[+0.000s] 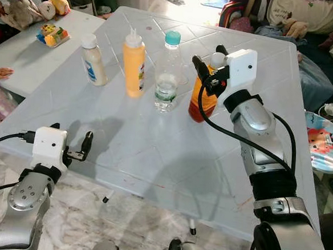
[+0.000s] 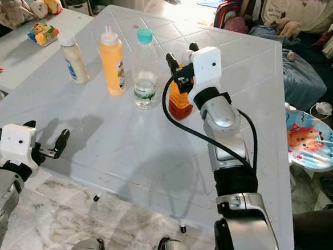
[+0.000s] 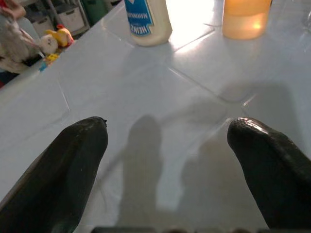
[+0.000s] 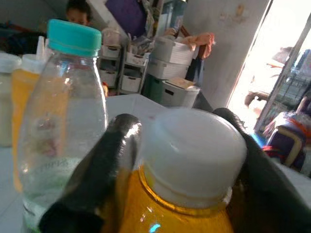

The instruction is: Restocking fridge

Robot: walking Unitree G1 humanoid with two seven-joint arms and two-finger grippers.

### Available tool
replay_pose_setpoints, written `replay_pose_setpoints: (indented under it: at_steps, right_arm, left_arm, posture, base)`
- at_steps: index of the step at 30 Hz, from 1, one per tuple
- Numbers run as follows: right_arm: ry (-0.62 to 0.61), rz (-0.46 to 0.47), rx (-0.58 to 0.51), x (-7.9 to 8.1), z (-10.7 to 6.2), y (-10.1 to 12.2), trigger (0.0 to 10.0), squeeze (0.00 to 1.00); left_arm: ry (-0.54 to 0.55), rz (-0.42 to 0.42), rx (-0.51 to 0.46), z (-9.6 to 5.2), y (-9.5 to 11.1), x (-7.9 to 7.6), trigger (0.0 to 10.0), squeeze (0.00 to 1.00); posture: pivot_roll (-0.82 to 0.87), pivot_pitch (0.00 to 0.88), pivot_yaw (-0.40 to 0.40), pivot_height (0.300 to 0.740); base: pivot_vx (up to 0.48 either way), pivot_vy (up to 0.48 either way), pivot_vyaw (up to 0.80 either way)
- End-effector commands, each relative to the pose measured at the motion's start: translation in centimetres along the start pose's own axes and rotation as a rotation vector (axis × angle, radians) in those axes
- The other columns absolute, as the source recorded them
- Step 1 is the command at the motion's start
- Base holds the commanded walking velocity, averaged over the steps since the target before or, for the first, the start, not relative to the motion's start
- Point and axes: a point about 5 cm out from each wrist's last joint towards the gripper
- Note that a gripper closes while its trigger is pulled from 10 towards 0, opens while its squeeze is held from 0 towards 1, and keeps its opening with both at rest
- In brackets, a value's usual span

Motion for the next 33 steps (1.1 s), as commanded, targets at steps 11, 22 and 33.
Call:
replay_pose_setpoints:
  at_steps: [11, 22, 33]
  right_arm:
    - [-0.056, 0.055, 0.055, 1.8, -3.0, -1.1, 0.0, 0.00]
    - [-0.122, 0.117, 0.074, 4.3, -5.4, -1.9, 10.0, 0.00]
    - [-0.097, 0.115, -0.010, 4.4, -4.8, -0.3, 10.0, 0.00]
  left_arm:
    - [-0.002, -0.050, 0.054, -0.2, -1.3, -1.5, 10.0, 0.00]
    - [-0.010, -0.076, 0.066, 0.3, -2.0, -2.7, 10.0, 0.00]
    - [-0.008, -0.095, 0.053, 1.2, -2.1, -3.4, 10.0, 0.00]
  posture:
    - [0.10, 0.136, -0.041, 0.740]
    - [0.07, 0.092, -0.055, 0.740]
    - [0.05, 0.067, -0.072, 0.740]
  base:
    - [0.000, 0.000, 0.00]
    - [-0.238, 0.000, 0.00]
    - [-0.361, 0.000, 0.00]
Point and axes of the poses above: a point about 5 cm out from each wrist's last joint towards the gripper, its own z axis pointing out of the wrist towards the gripper, its own y axis along the axis of the wrist's last joint, x = y × z, and after that the axes turned 6 degrees about -z, right-handed
